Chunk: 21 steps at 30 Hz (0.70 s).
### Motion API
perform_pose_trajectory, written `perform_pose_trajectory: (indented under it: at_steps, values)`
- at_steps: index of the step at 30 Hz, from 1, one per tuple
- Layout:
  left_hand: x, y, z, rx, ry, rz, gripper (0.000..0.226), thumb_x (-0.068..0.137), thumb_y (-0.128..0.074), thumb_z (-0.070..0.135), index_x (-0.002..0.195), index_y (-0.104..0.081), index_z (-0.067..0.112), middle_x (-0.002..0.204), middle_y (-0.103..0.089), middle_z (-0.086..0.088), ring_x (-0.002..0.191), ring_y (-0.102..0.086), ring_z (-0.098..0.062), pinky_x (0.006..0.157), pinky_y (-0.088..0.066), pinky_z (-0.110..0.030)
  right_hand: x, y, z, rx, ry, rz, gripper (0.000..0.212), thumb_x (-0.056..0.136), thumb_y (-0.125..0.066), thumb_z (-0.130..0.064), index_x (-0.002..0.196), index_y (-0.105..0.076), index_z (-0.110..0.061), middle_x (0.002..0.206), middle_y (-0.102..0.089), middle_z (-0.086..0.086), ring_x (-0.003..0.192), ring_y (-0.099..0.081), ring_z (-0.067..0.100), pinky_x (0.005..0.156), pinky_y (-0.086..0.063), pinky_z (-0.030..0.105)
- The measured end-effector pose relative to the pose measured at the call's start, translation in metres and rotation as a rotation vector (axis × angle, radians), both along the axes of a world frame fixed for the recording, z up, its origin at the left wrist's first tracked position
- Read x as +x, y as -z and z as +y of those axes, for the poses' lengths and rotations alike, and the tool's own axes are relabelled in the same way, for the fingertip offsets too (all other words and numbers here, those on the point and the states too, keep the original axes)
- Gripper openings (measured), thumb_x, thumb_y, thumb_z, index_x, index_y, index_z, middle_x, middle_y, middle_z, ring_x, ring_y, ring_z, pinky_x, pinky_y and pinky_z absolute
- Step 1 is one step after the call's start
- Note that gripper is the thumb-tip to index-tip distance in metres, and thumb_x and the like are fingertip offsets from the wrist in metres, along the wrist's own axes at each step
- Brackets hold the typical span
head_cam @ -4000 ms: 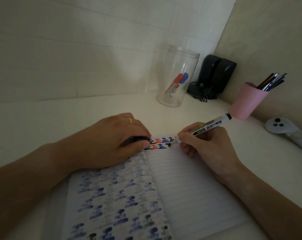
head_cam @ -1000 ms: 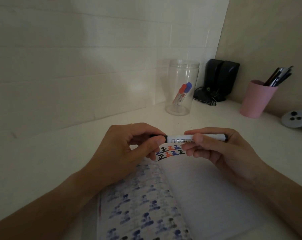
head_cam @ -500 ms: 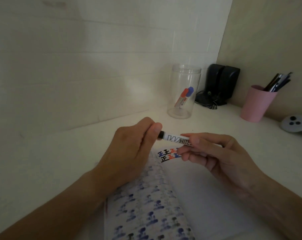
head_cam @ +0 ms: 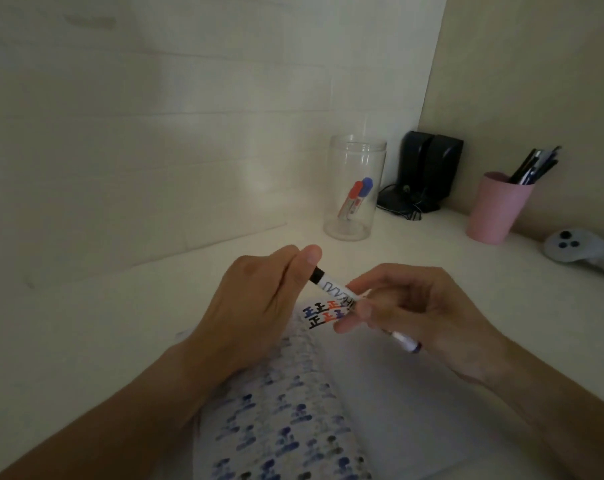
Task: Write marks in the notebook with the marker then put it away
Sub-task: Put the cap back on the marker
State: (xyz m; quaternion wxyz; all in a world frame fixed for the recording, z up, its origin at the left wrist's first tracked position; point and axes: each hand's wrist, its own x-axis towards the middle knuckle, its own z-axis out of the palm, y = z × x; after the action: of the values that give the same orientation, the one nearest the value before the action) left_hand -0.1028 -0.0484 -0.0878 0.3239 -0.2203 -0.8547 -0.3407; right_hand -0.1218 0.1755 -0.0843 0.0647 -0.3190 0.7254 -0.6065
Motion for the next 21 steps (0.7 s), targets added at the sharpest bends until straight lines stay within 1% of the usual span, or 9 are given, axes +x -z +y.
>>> perform_pose_trajectory:
  at_steps: [2, 4, 5, 7, 10, 12, 14, 18, 21]
  values:
    - [0.001, -0.003, 0.001, 0.056, -0.004, 0.003, 0.054, 0.102, -0.028, 0.055, 0.064, -0.04, 0.018, 0.048, -0.032, 0.007, 0.044, -0.033, -0.015, 0.048, -0.026, -0.018, -0.001, 0.001, -0.001, 0.0, -0.06, -0.064, 0.023, 0.086, -0.069, -0.012, 0.109, -0.068, -0.006, 0.097, -0.081, 0.019, 0.068, -0.071, 0.032, 0.064, -0.055, 0.037]
    - [0.006, -0.003, -0.008, 0.003, -0.07, 0.004, 0.063, 0.1, -0.016, 0.062, 0.069, -0.043, 0.014, 0.051, -0.041, 0.002, 0.046, -0.04, -0.018, 0.051, -0.035, -0.03, 0.0, 0.0, -0.004, -0.061, -0.046, -0.099, 0.037, 0.086, -0.067, -0.002, 0.121, -0.06, -0.006, 0.1, -0.077, 0.027, 0.075, -0.071, 0.027, 0.066, -0.053, 0.035]
    - [0.005, -0.001, -0.012, -0.054, -0.135, 0.0, 0.061, 0.1, -0.013, 0.062, 0.072, -0.043, 0.017, 0.052, -0.043, 0.0, 0.047, -0.043, -0.02, 0.053, -0.036, -0.035, -0.003, -0.001, -0.003, -0.126, -0.003, -0.112, 0.046, 0.086, -0.065, 0.004, 0.13, -0.055, -0.007, 0.101, -0.075, 0.032, 0.073, -0.069, 0.024, 0.063, -0.052, 0.034]
    - [-0.001, 0.008, -0.023, -0.132, -0.274, -0.007, 0.046, 0.1, -0.015, 0.061, 0.076, -0.036, 0.027, 0.051, -0.039, 0.003, 0.046, -0.04, -0.012, 0.053, -0.03, -0.034, -0.015, -0.005, -0.002, -0.247, 0.135, -0.107, 0.055, 0.09, -0.06, 0.009, 0.139, -0.05, -0.014, 0.102, -0.074, 0.032, 0.076, -0.07, 0.027, 0.069, -0.057, 0.035]
    - [-0.005, 0.009, -0.034, -0.142, -0.413, -0.032, 0.038, 0.1, -0.019, 0.059, 0.079, -0.035, 0.032, 0.053, -0.04, 0.01, 0.051, -0.039, -0.014, 0.057, -0.031, -0.031, -0.05, -0.051, -0.005, -0.313, 0.386, 0.021, 0.036, 0.099, -0.055, 0.0, 0.134, -0.051, -0.006, 0.108, -0.076, 0.021, 0.096, -0.075, 0.029, 0.081, -0.062, 0.033]
    - [-0.006, 0.009, -0.039, -0.121, -0.453, -0.035, 0.04, 0.101, -0.022, 0.059, 0.081, -0.04, 0.03, 0.055, -0.044, 0.009, 0.054, -0.045, -0.016, 0.058, -0.033, -0.031, -0.084, -0.091, -0.01, -0.346, 0.547, 0.115, 0.027, 0.1, -0.056, -0.008, 0.126, -0.056, 0.0, 0.108, -0.075, 0.014, 0.092, -0.077, 0.018, 0.083, -0.061, 0.03]
    - [-0.007, 0.009, -0.042, -0.118, -0.46, -0.027, 0.04, 0.101, -0.024, 0.059, 0.081, -0.042, 0.029, 0.056, -0.047, 0.008, 0.054, -0.047, -0.016, 0.057, -0.034, -0.03, -0.116, -0.122, -0.017, -0.276, 0.715, 0.263, 0.022, 0.098, -0.059, -0.011, 0.118, -0.063, -0.001, 0.102, -0.074, 0.01, 0.082, -0.076, 0.009, 0.08, -0.061, 0.026]
    - [-0.007, 0.011, -0.04, -0.181, -0.47, -0.015, 0.037, 0.101, -0.029, 0.057, 0.081, -0.045, 0.029, 0.057, -0.047, 0.008, 0.057, -0.058, -0.021, 0.056, -0.035, -0.028, -0.164, -0.14, -0.036, 0.083, 0.921, 0.464, 0.021, 0.094, -0.061, -0.016, 0.111, -0.069, -0.009, 0.1, -0.076, 0.009, 0.087, -0.073, 0.021, 0.083, -0.058, 0.034]
    - [-0.007, 0.012, -0.039, -0.208, -0.464, 0.009, 0.035, 0.1, -0.038, 0.052, 0.083, -0.051, 0.025, 0.056, -0.043, 0.008, 0.059, -0.062, -0.021, 0.054, -0.039, -0.028, -0.182, -0.133, -0.048, 0.349, 0.974, 0.476, 0.026, 0.093, -0.063, -0.016, 0.118, -0.062, -0.007, 0.102, -0.071, 0.009, 0.08, -0.061, 0.017, 0.056, -0.042, 0.018]
